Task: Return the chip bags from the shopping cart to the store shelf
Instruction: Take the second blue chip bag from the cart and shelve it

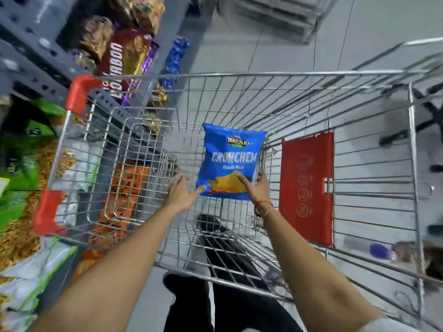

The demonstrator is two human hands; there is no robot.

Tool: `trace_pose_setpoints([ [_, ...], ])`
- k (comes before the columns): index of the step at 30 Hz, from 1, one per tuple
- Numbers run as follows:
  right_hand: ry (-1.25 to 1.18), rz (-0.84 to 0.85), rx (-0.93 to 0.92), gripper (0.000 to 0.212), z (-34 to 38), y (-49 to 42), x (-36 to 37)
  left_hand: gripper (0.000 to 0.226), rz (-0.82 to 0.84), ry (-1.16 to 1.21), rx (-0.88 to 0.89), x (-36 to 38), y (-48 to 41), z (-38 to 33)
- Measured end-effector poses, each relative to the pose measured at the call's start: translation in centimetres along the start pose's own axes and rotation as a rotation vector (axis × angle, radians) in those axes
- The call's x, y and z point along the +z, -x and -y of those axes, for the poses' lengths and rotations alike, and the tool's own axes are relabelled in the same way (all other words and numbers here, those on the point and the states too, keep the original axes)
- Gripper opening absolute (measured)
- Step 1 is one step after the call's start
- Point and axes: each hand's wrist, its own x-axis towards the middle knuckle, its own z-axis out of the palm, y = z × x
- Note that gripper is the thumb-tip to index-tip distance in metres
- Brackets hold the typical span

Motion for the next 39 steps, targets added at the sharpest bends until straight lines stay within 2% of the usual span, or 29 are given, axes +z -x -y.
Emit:
trace_pose_setpoints([
  [2, -0.042, -0.005, 0.021, 0.082, -0.7, -1.8, 0.1, 0.076, 0.012, 0.05, 0.009, 1.0, -1.8, -0.3],
  [7, -0.22, 0.073, 0.043, 0.063, -1.7, -5.5, 0.9, 0.09, 0.001, 0.235, -0.002, 2.8, -6.4, -1.8],
  [9, -0.256, 0.081, 0.059, 0.061, -1.9, -6.7, 1.1, 0.094, 0.002, 0.309, -0.044, 3.7, -8.1, -2.3],
  [13, -0.214, 0.106, 0.073, 0.061, -2.5, -8.9, 1.4, 0.106, 0.135, 0.454, -0.102, 5.2, -10.5, -2.3],
  [16, -0.198, 0.113, 0.032, 0.054, -2.5, -9.5, 1.8, 0.091, 0.072, 0.415, -0.107, 5.4, -11.5, -2.0],
  [19, -0.273, 0.112, 0.019, 0.042, -2.4, -9.0, 2.3, 0.038, 0.022, 0.461, -0.081, 5.2, -11.0, -1.8],
  [21, -0.342, 0.114, 0.053, 0.043, -2.1, -7.9, 2.6, 0.021, 0.008, 0.492, -0.066, 5.0, -10.1, -1.4],
  [29, -0.367, 0.028, 0.034, 0.048, 0.5, -1.7, 3.1, 0.032, -0.075, 0.563, -0.102, 2.9, -5.5, -0.4],
  [32, -0.384, 0.001, -0.009, 0.042, 2.8, 1.1, 2.4, 0.039, -0.132, 0.581, -0.033, 0.4, -3.1, -1.2],
  [34, -0.425, 0.02, -0.077, 0.038, 4.8, 3.1, 1.8, 0.027, -0.136, 0.618, 0.025, -1.5, -1.2, -1.9],
  [36, -0.43, 0.036, -0.148, 0.045, 6.8, 5.2, 1.2, 0.019, -0.155, 0.667, 0.079, -3.3, 0.5, -2.5],
  [39, -0.505, 0.067, -0.267, 0.044, 9.7, 8.8, 0.2, 0.032, -0.25, 0.655, 0.15, -6.3, 3.6, -3.1],
])
